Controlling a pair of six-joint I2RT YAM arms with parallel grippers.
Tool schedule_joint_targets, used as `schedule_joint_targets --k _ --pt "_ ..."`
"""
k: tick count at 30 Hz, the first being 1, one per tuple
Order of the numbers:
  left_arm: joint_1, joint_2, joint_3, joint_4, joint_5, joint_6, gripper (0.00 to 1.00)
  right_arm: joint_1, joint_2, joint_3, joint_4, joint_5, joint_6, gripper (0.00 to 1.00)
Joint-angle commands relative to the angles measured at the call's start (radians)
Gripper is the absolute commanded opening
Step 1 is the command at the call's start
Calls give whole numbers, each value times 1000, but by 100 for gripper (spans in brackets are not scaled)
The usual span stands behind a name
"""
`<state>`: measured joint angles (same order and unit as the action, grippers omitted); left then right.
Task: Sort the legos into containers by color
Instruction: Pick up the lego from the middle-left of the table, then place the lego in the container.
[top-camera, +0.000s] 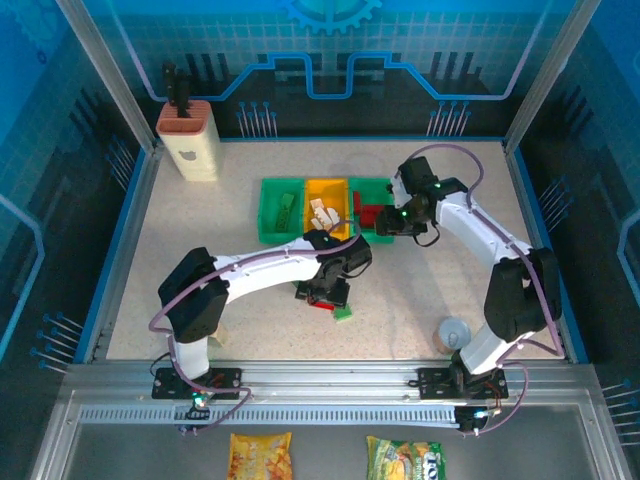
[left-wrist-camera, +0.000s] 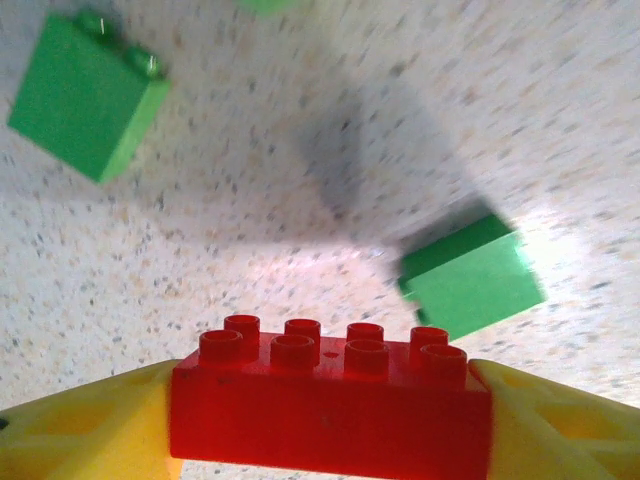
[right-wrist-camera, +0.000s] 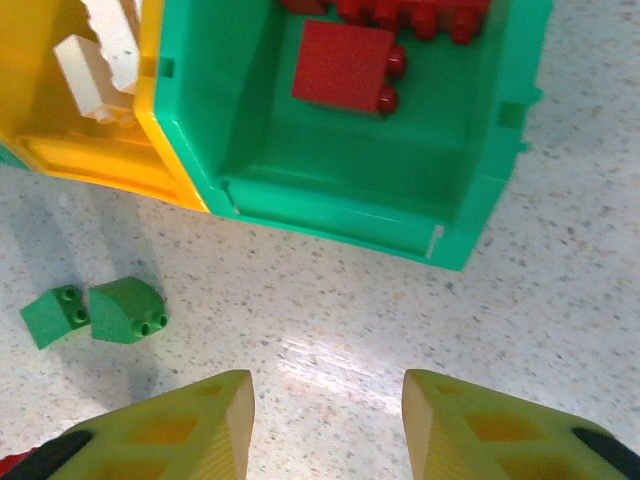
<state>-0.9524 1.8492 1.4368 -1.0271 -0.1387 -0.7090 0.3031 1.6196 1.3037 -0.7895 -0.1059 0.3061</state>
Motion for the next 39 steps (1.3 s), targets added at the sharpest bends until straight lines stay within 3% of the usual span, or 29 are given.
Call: schedule_joint_targets --k 1,9,22,39 --pt "22 18 83 -27 -39 41 67 -29 -70 -31 -34 93 1 44" --pt "75 70 233 64 -56 58 64 -101 -220 -109 -33 171 27 43" --pt "136 340 670 83 -52 73 64 -161 -358 -169 -45 181 31 43" --pt "181 536 849 165 -49 9 63 -161 -357 -156 -63 159 25 43"
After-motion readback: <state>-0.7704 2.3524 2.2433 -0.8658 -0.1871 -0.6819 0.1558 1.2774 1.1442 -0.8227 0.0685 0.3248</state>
